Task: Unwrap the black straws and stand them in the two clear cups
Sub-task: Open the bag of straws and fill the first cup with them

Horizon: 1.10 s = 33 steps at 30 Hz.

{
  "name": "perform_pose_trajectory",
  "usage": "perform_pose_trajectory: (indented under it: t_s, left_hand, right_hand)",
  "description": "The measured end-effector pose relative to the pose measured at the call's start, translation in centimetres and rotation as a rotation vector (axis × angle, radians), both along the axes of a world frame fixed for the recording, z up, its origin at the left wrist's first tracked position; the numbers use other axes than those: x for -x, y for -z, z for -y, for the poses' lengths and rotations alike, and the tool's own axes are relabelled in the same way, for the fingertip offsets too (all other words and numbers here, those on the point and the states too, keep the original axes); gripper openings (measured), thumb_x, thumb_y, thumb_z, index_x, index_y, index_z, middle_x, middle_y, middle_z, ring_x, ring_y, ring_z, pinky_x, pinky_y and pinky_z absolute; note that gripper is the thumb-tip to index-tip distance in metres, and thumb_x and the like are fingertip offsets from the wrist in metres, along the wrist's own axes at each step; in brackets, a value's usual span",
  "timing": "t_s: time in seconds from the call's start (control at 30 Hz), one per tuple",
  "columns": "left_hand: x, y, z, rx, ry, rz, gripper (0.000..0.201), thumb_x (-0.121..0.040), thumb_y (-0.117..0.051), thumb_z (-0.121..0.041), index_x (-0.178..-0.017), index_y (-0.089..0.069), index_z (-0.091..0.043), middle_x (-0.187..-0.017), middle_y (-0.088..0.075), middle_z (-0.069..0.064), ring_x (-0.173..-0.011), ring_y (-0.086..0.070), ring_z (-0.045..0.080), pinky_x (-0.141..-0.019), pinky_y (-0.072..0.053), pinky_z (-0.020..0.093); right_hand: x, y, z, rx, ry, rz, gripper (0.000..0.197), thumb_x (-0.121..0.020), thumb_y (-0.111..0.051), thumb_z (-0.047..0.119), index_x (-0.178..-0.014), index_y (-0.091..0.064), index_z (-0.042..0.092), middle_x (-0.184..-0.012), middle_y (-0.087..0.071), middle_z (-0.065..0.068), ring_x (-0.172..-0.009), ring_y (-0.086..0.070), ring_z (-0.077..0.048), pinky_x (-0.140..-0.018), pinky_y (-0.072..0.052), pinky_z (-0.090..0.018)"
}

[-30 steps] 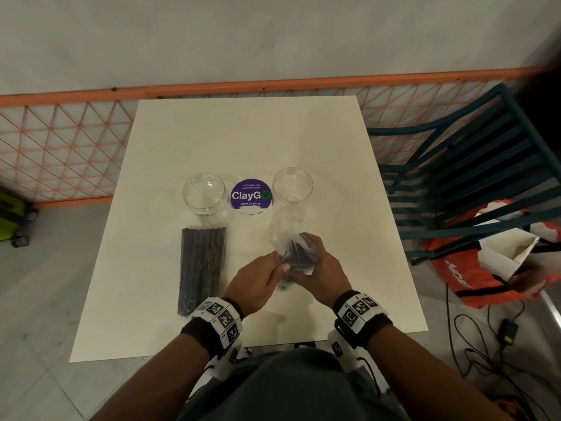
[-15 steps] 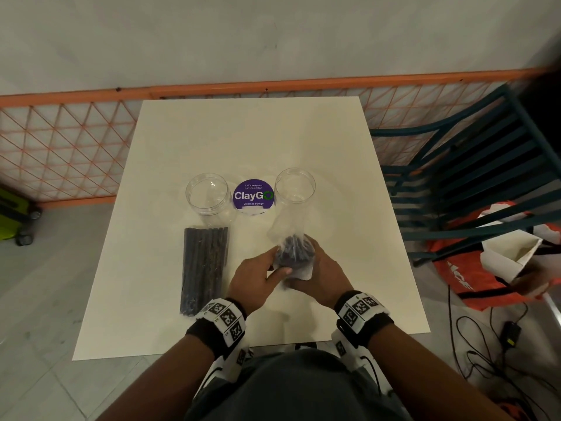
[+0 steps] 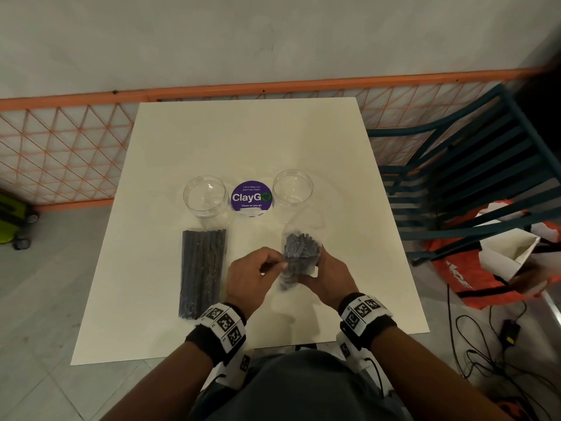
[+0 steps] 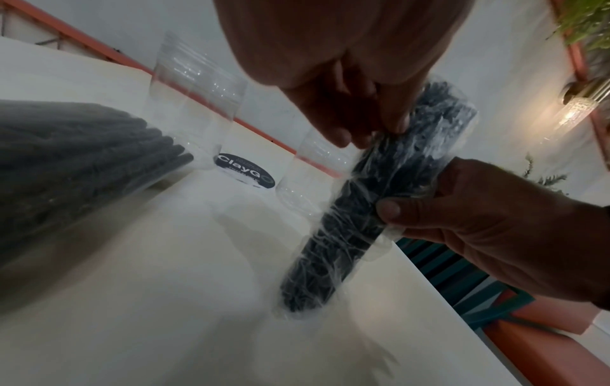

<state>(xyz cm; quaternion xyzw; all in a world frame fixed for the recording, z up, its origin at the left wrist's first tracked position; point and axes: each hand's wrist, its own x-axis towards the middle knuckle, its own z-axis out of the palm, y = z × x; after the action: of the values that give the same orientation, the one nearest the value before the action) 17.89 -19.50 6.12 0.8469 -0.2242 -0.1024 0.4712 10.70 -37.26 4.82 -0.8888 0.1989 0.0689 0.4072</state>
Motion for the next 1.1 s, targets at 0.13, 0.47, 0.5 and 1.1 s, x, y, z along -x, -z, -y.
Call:
perform_pose_trajectory:
  t_s: [0.13, 0.47, 0.5, 1.1]
  left_hand:
    - [0.2, -0.5, 0.2, 0.029, 0.018, -0.093, 0.019, -0.084, -0.076, -0.025, -0.089, -0.061, -0.036, -0.086, -0.071, -0.013, -0.077, -0.071, 0.007, -0.071, -0.060, 0.024]
    - [-0.4, 1.9, -0.4, -0.289, 0.114, 0.036, 0.028, -0.084, -0.068, -0.047, -0.099, -0.061, -0.025, -0.096, -0.065, -0.011, -0.079, -0.065, 0.005, -0.068, -0.058, 0.035]
    - [-0.3, 1.8, -0.4, -0.244, 0.088, -0.025, 0.039, -0.078, -0.074, -0.050, -0.103, -0.056, -0.026, -0.102, -0.063, -0.011, -0.087, -0.065, 0.006, -0.074, -0.058, 0.034]
    - [-0.6, 2.4, 2.5, -0.162, 0.193, -0.305, 0.068, -0.082, -0.077, -0.027, -0.139, -0.041, -0.020, -0.123, -0.067, 0.003, -0.102, -0.062, 0.017, -0.075, -0.039, 0.009]
  right_hand:
    - [0.1, 0.1, -0.2, 0.021, -0.011, -0.003, 0.069, -0.079, -0.077, 0.045, -0.136, -0.049, 0.020, -0.124, -0.068, -0.004, -0.110, -0.065, -0.028, -0.084, -0.045, -0.024]
    - [0.0, -0.7, -0.4, -0.018, -0.057, 0.020, 0.084, -0.075, -0.077, 0.051, -0.144, -0.029, 0.041, -0.131, -0.064, 0.005, -0.110, -0.065, -0.024, -0.091, -0.051, -0.033]
    - [-0.1, -0.8, -0.4, 0.023, -0.088, -0.003, 0.078, -0.078, -0.075, 0.050, -0.144, -0.035, 0.033, -0.129, -0.065, 0.003, -0.110, -0.065, -0.025, -0.089, -0.050, -0.032]
    - [-0.8, 1.3, -0.1, 0.095, -0.197, -0.164, 0.060, -0.083, -0.073, 0.033, -0.134, -0.048, 0.017, -0.124, -0.044, -0.005, -0.096, -0.060, -0.026, -0.085, -0.054, -0.042]
